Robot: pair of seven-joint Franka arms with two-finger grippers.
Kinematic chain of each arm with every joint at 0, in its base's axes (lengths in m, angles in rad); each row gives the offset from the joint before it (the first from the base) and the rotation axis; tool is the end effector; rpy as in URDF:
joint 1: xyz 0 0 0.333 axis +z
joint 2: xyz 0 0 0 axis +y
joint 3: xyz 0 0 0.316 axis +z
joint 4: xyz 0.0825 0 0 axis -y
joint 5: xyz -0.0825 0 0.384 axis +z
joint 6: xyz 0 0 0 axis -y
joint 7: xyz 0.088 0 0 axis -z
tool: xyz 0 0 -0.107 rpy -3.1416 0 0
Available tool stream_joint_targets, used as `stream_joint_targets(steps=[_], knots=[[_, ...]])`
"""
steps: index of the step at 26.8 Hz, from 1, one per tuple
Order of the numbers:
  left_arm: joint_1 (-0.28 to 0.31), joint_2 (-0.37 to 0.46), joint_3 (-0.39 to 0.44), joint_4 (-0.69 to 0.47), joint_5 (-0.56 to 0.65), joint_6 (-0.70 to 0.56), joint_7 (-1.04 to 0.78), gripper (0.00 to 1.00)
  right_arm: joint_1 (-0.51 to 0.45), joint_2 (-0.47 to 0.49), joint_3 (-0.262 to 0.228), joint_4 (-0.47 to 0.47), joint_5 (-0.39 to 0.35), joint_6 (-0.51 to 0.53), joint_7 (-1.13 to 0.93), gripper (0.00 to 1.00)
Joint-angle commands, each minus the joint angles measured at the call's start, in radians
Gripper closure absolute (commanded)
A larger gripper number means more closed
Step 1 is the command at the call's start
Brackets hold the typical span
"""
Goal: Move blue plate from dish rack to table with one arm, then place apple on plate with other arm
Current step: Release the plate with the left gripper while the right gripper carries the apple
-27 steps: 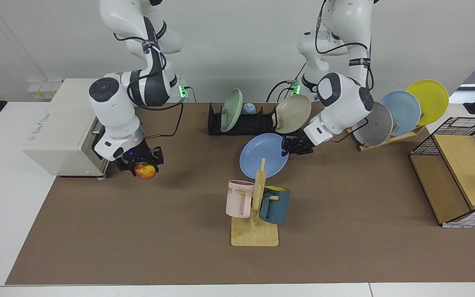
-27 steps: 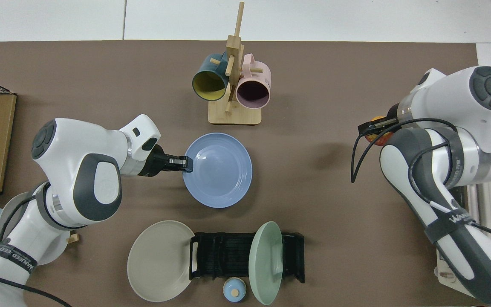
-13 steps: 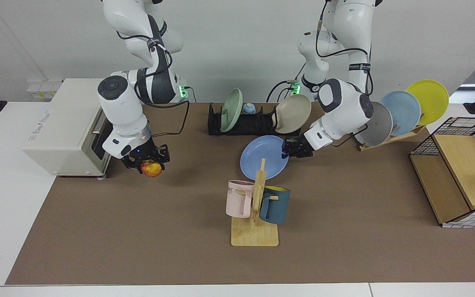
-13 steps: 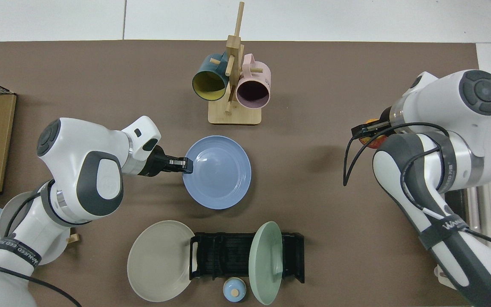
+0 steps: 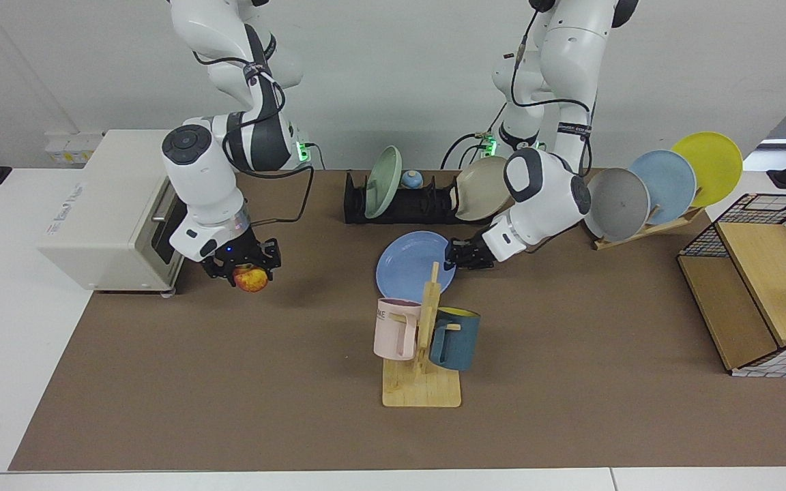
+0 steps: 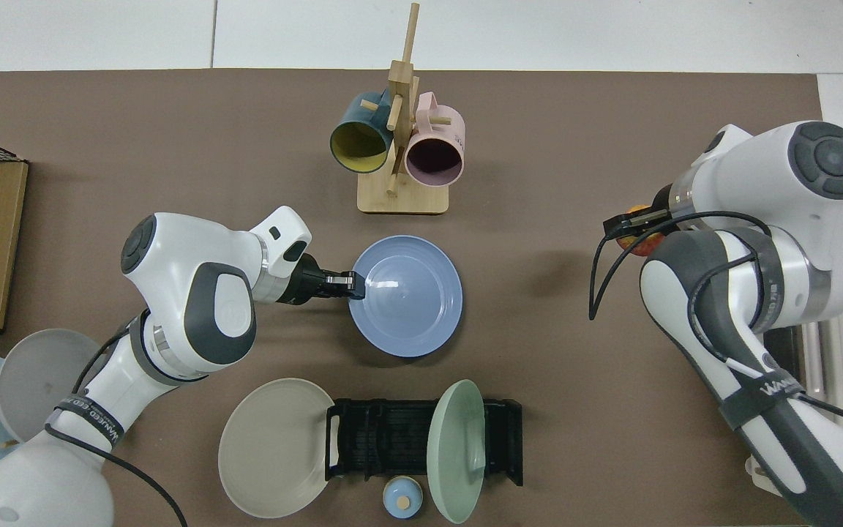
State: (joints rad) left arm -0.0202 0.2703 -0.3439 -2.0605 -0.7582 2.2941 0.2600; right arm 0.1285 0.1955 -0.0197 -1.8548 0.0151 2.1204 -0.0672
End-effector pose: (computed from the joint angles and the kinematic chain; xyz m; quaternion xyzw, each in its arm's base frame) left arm 0.5456 -0.2186 0.3153 0.9475 -0.0403 -0.0358 0.3150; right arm 0.6126 0.0682 0.4224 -0.9958 -0.0844 -0.0350 0.0054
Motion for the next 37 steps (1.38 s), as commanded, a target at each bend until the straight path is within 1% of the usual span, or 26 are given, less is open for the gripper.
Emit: stream_joint_targets(steps=[1, 2, 3, 4, 5, 8, 9, 12, 15, 19, 21, 24, 26, 28, 29, 31, 34, 36, 37], knots=[[-0.006, 0.010, -0.007, 0.020, -0.007, 0.016, 0.012, 0.79, -0.003, -0.027, 0.004, -0.023, -0.020, 0.000, 0.035, 1.00], [-0.017, 0.009, -0.009, 0.020, 0.000, 0.028, 0.008, 0.76, -0.003, -0.027, 0.004, -0.023, -0.020, -0.002, 0.035, 1.00], [-0.024, 0.009, -0.009, 0.019, 0.011, 0.042, 0.008, 0.69, -0.003, -0.028, 0.004, -0.024, -0.018, -0.002, 0.040, 1.00], [-0.029, 0.009, -0.009, 0.020, 0.022, 0.053, 0.007, 0.59, -0.003, -0.028, 0.006, -0.029, -0.018, -0.002, 0.047, 1.00], [-0.030, 0.009, -0.009, 0.022, 0.034, 0.060, 0.004, 0.54, -0.003, -0.030, 0.006, -0.032, -0.018, -0.002, 0.053, 1.00], [-0.030, 0.003, -0.007, 0.031, 0.085, 0.057, -0.024, 0.47, -0.001, -0.033, 0.006, -0.043, -0.018, 0.003, 0.058, 1.00], [-0.030, -0.002, -0.007, 0.031, 0.105, 0.054, -0.036, 0.43, -0.001, -0.033, 0.006, -0.044, -0.018, 0.003, 0.058, 1.00], [-0.027, -0.014, -0.006, 0.049, 0.172, 0.036, -0.085, 0.40, 0.000, -0.034, 0.006, -0.044, -0.017, 0.003, 0.070, 1.00], [-0.020, -0.032, -0.001, 0.077, 0.233, -0.018, -0.142, 0.40, 0.019, -0.037, 0.006, -0.047, -0.003, 0.001, 0.136, 1.00], [-0.014, -0.033, -0.001, 0.134, 0.339, -0.090, -0.206, 0.40, 0.089, -0.042, 0.006, -0.047, -0.001, 0.000, 0.259, 1.00], [-0.014, -0.034, 0.000, 0.163, 0.414, -0.128, -0.244, 0.40, 0.134, -0.042, 0.006, -0.052, -0.001, 0.001, 0.343, 1.00], [-0.014, -0.058, 0.002, 0.201, 0.514, -0.188, -0.286, 0.40, 0.192, -0.044, 0.006, -0.066, 0.000, 0.007, 0.426, 1.00], [-0.012, -0.089, 0.003, 0.223, 0.566, -0.228, -0.300, 0.40, 0.224, -0.041, 0.006, -0.070, 0.002, 0.032, 0.481, 1.00], [-0.003, -0.129, 0.003, 0.237, 0.599, -0.278, -0.309, 0.37, 0.253, -0.039, 0.006, -0.079, 0.002, 0.062, 0.542, 1.00], [0.002, -0.153, 0.003, 0.240, 0.611, -0.297, -0.311, 0.34, 0.270, -0.038, 0.006, -0.084, 0.002, 0.075, 0.569, 1.00], [0.008, -0.198, 0.003, 0.240, 0.631, -0.326, -0.323, 0.21, 0.304, -0.030, 0.006, -0.090, 0.002, 0.093, 0.613, 1.00], [0.008, -0.243, 0.003, 0.241, 0.674, -0.392, -0.326, 0.17, 0.348, -0.013, 0.006, -0.093, 0.003, 0.133, 0.690, 1.00], [0.008, -0.270, 0.005, 0.243, 0.703, -0.426, -0.324, 0.11, 0.384, 0.004, 0.006, -0.093, 0.003, 0.160, 0.745, 1.00], [0.008, -0.288, 0.005, 0.243, 0.714, -0.436, -0.324, 0.09, 0.402, 0.016, 0.006, -0.092, 0.003, 0.174, 0.771, 1.00]])
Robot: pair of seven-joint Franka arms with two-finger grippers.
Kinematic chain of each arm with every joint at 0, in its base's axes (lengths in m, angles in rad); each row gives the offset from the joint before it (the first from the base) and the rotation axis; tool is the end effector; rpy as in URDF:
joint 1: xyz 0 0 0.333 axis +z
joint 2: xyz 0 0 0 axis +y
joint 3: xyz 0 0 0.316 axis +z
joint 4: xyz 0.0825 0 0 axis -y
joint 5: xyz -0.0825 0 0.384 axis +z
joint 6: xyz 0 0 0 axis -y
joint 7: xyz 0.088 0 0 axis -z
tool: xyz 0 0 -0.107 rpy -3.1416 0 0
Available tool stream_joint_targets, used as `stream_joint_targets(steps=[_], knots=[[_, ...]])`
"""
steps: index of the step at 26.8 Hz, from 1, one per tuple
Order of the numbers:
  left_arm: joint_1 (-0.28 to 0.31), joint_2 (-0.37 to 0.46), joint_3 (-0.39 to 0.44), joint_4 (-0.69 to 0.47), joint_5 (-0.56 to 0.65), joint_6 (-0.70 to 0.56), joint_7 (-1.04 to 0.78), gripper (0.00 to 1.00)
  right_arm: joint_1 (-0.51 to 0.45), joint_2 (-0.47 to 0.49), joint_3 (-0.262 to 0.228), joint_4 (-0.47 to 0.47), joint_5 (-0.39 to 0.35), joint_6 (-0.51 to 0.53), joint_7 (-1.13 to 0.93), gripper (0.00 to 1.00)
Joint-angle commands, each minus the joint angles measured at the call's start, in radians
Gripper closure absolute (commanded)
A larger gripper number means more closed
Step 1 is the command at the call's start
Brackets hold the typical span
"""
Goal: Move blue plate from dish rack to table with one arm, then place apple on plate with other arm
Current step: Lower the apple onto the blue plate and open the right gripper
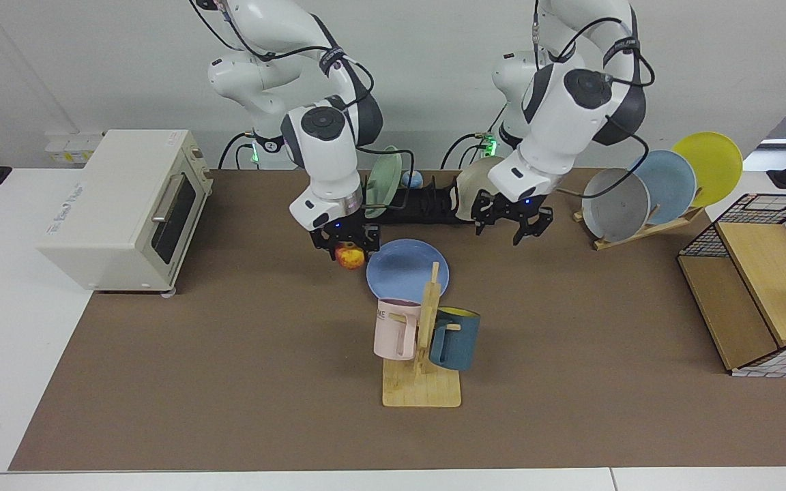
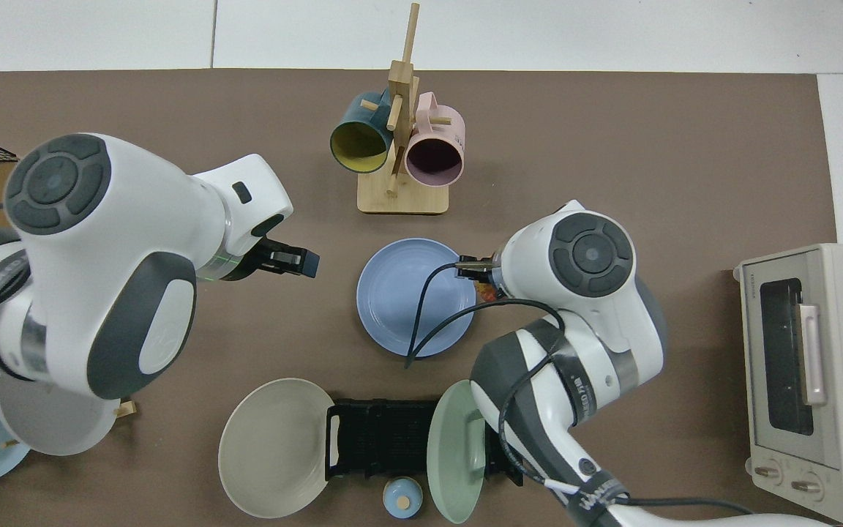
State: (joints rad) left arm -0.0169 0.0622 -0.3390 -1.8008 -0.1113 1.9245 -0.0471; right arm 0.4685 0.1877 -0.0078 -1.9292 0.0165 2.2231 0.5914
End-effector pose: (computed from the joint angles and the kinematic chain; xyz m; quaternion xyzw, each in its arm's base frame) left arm 0.5493 -0.2081 0.5129 0.9883 -0.1354 0.0190 0.0683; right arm 0.5460 0.2718 0.4021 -0.9961 0.0697 -0.0428 0.0319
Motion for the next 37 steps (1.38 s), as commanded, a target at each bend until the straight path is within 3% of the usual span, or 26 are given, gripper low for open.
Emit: stream_joint_targets(steps=[1, 3, 12, 23, 32, 35, 37], knots=[[0.006, -0.094, 0.001, -0.014, 0.071, -0.076, -0.017, 0.07, 0.077, 0.032, -0.006, -0.017, 0.002, 0.084, 0.137, 1.00], [0.017, -0.117, 0.000, -0.009, 0.071, -0.105, -0.016, 0.01, 0.110, 0.055, -0.006, -0.017, 0.002, 0.113, 0.192, 1.00], [0.046, -0.177, 0.006, 0.041, 0.071, -0.257, 0.013, 0.01, 0.177, 0.110, -0.006, -0.017, -0.001, 0.185, 0.280, 1.00], [0.089, -0.182, 0.001, 0.075, 0.073, -0.298, 0.043, 0.01, 0.171, 0.153, -0.006, 0.004, 0.002, 0.228, 0.215, 0.86], [0.109, -0.189, 0.001, 0.075, 0.071, -0.309, 0.036, 0.00, 0.176, 0.171, -0.006, -0.002, 0.000, 0.262, 0.199, 0.71], [0.112, -0.191, 0.005, 0.077, 0.071, -0.309, 0.033, 0.00, 0.171, 0.171, -0.006, -0.002, 0.002, 0.262, 0.176, 0.62], [0.123, -0.191, 0.005, 0.087, 0.071, -0.308, 0.032, 0.00, 0.171, 0.171, -0.006, -0.005, 0.002, 0.262, 0.166, 0.50]])
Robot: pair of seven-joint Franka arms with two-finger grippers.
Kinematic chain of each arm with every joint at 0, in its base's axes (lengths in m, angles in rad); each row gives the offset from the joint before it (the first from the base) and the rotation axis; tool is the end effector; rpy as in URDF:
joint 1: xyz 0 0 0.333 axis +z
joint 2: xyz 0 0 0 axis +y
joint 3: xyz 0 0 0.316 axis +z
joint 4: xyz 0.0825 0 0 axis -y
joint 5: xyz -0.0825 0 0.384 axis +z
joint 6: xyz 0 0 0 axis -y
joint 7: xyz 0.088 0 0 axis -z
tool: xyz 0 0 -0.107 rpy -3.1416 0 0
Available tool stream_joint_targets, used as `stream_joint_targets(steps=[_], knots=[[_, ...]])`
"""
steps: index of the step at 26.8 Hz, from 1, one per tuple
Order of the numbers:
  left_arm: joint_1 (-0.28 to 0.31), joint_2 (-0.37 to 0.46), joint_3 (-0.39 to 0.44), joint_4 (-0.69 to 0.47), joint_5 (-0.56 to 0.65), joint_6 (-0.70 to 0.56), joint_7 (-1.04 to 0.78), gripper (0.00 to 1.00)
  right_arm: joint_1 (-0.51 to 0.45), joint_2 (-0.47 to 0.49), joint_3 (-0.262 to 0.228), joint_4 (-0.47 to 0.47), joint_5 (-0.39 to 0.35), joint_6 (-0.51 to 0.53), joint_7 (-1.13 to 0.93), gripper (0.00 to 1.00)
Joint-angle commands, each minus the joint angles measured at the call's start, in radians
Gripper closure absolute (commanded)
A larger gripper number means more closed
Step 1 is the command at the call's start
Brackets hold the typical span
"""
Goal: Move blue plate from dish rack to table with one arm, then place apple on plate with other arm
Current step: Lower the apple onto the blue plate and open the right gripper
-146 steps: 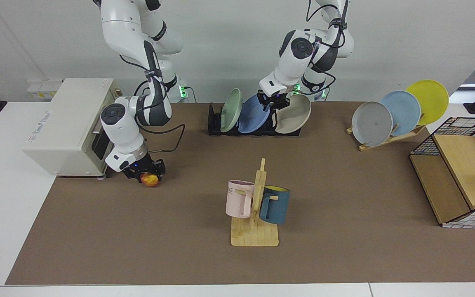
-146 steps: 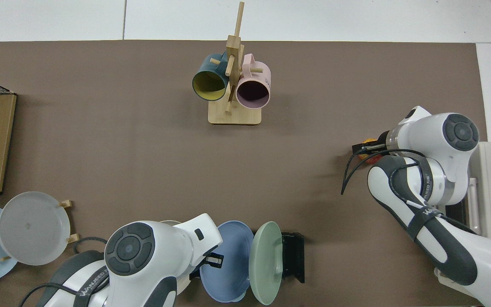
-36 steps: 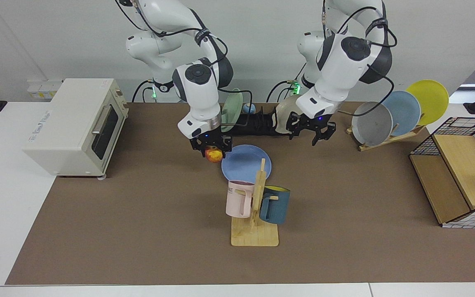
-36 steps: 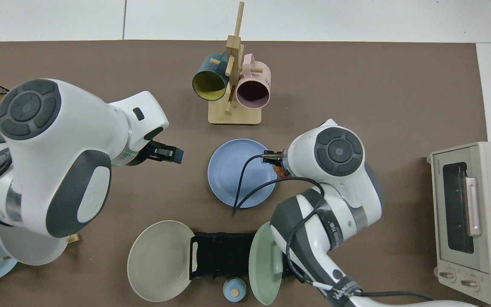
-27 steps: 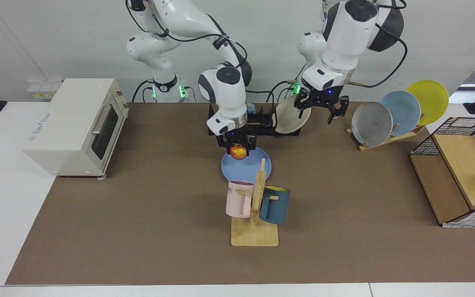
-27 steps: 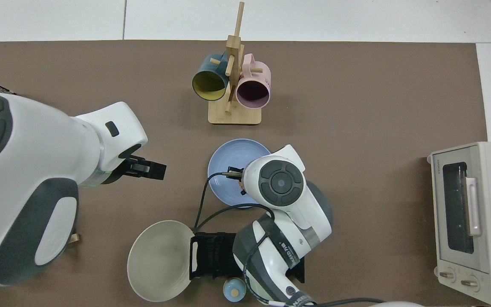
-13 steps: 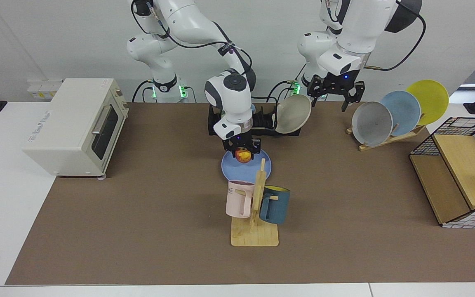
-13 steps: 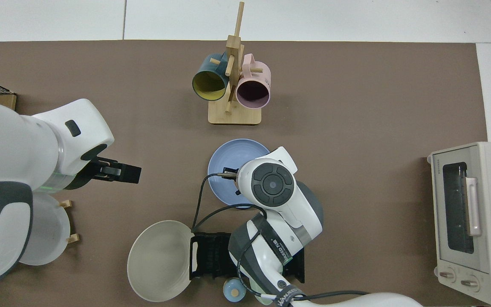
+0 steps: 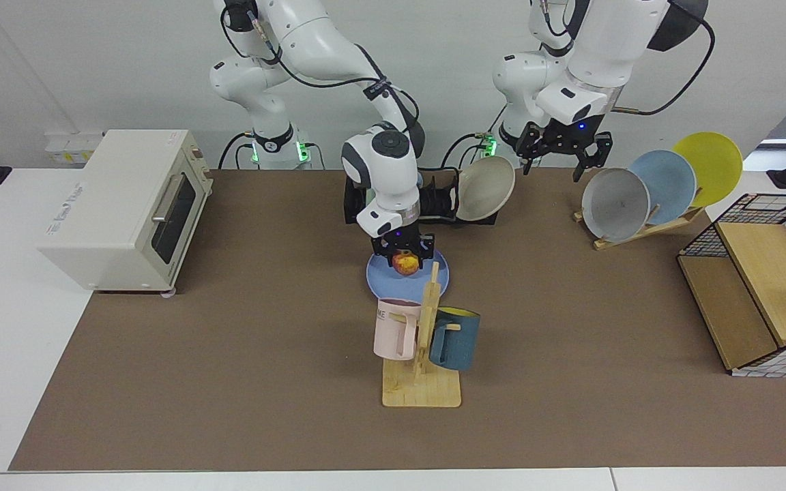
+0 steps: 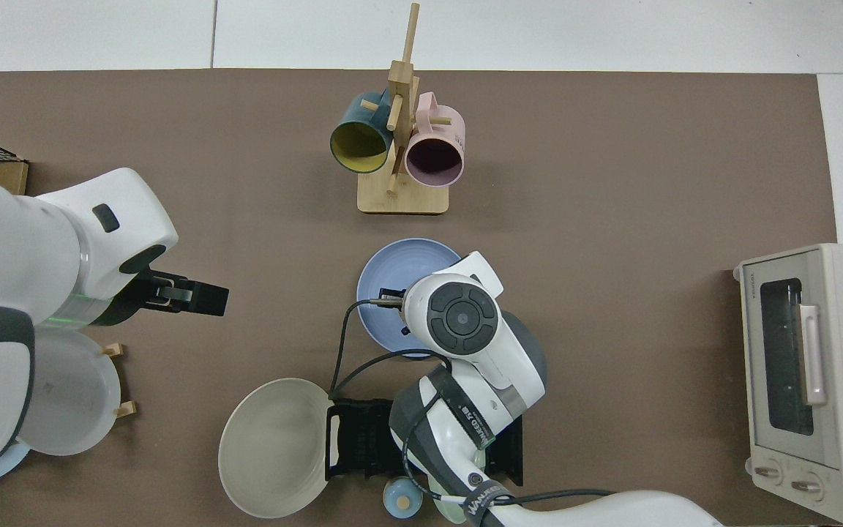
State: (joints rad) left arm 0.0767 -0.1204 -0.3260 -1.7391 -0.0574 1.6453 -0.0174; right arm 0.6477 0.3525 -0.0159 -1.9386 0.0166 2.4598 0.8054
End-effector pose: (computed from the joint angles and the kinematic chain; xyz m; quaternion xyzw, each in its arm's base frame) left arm 0.5041 -0.1442 0.6125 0.9935 -0.1129 0.0089 0.0107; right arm 0.5115 0.3750 0.3191 -0.9922 0.0916 -0.0614 0.0578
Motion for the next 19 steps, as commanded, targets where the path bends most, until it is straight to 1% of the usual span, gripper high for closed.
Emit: stream_joint_targets(steps=[1, 2, 3, 4, 12, 14, 19], knots=[[0.037, -0.008, -0.008, 0.032, 0.018, -0.028, 0.002, 0.00, -0.010, 0.006, 0.002, 0.004, 0.002, 0.024, -0.048, 0.37], [0.046, -0.008, -0.008, 0.033, 0.018, -0.030, 0.002, 0.00, -0.010, 0.006, 0.002, 0.004, 0.002, 0.024, -0.046, 0.25], [0.057, -0.008, -0.010, 0.035, 0.018, -0.030, 0.001, 0.00, -0.010, 0.006, 0.002, 0.004, 0.003, 0.024, -0.043, 0.08], [0.064, -0.008, -0.008, 0.035, 0.018, -0.030, 0.000, 0.00, -0.008, 0.006, 0.002, 0.004, 0.003, 0.022, -0.040, 0.00], [0.074, -0.010, -0.007, 0.035, 0.019, -0.028, 0.005, 0.00, -0.005, 0.005, 0.002, 0.007, 0.002, 0.011, -0.034, 0.00], [0.067, -0.008, -0.001, 0.039, 0.022, -0.027, 0.007, 0.00, -0.005, 0.002, 0.001, 0.007, 0.002, 0.007, -0.034, 0.00], [0.055, 0.007, 0.005, 0.082, 0.041, -0.080, 0.002, 0.00, -0.014, -0.020, -0.009, 0.018, -0.006, -0.056, -0.044, 0.00]])
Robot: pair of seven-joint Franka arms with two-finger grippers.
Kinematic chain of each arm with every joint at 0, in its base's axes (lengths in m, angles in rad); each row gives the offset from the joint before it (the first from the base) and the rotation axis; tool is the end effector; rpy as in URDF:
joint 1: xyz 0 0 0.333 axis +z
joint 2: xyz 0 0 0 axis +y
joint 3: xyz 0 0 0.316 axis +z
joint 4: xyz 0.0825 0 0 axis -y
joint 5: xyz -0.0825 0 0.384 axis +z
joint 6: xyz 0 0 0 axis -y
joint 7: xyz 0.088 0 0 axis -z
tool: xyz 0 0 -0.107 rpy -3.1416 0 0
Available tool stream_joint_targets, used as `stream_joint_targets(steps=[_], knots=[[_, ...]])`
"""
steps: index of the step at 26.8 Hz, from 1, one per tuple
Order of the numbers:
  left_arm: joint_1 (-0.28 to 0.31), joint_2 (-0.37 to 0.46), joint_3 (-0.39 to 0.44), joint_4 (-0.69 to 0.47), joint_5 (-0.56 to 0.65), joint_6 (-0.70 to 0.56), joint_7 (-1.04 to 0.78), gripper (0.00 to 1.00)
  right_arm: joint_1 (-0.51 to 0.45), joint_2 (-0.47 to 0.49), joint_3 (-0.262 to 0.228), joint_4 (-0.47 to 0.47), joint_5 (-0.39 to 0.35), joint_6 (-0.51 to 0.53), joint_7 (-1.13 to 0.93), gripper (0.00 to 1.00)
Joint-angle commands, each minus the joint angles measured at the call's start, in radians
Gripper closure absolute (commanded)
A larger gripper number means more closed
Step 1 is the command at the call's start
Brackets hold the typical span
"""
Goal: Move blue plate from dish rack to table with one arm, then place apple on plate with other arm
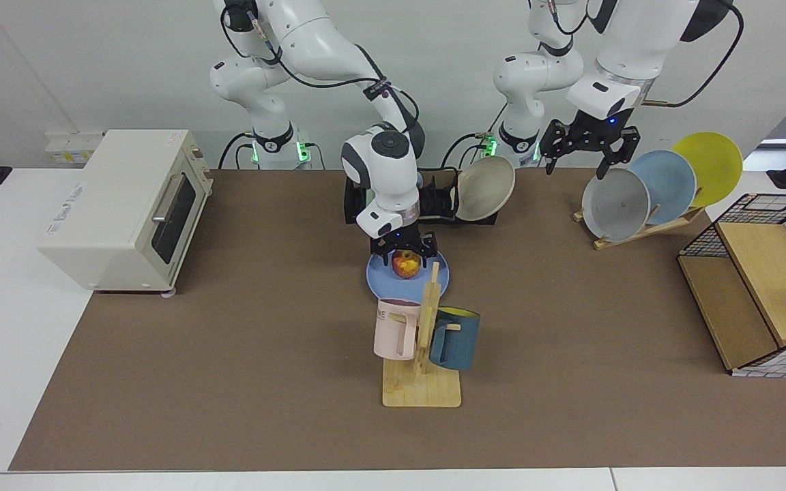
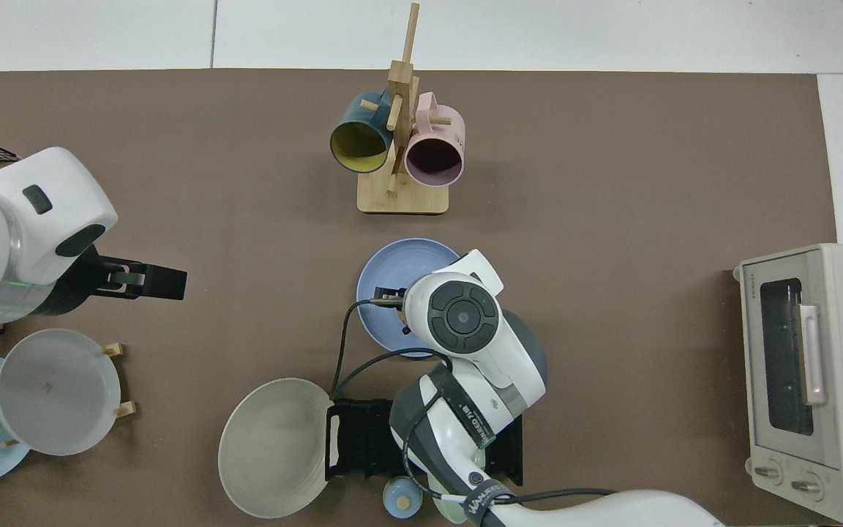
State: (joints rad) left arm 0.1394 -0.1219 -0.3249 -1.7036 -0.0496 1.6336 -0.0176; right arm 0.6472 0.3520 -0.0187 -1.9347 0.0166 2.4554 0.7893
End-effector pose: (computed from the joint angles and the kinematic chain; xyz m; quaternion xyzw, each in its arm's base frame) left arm 0.5119 -0.1117 0.6291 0.9963 -0.0822 0.0221 0.0076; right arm 0.5133 0.3738 0.3207 -0.9928 0.0851 -0.0623 0.0569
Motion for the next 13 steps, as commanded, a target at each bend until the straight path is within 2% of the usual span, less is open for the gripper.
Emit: stream_joint_targets(steps=[1, 4, 9, 13], knots=[[-0.006, 0.021, 0.006, 0.067, 0.030, -0.087, 0.002, 0.00, -0.017, -0.030, -0.007, 0.019, -0.010, -0.070, -0.031, 0.00], [-0.036, 0.073, 0.039, 0.149, 0.031, -0.136, 0.002, 0.00, -0.050, -0.060, -0.010, 0.029, -0.018, -0.119, -0.036, 0.00], [-0.142, 0.113, 0.153, 0.220, 0.033, -0.173, 0.002, 0.00, -0.159, -0.123, -0.006, 0.054, -0.015, -0.202, -0.174, 0.00], [-0.149, 0.114, 0.156, 0.220, 0.028, -0.164, 0.007, 0.00, -0.250, -0.166, -0.004, 0.074, 0.002, -0.278, -0.352, 0.00]])
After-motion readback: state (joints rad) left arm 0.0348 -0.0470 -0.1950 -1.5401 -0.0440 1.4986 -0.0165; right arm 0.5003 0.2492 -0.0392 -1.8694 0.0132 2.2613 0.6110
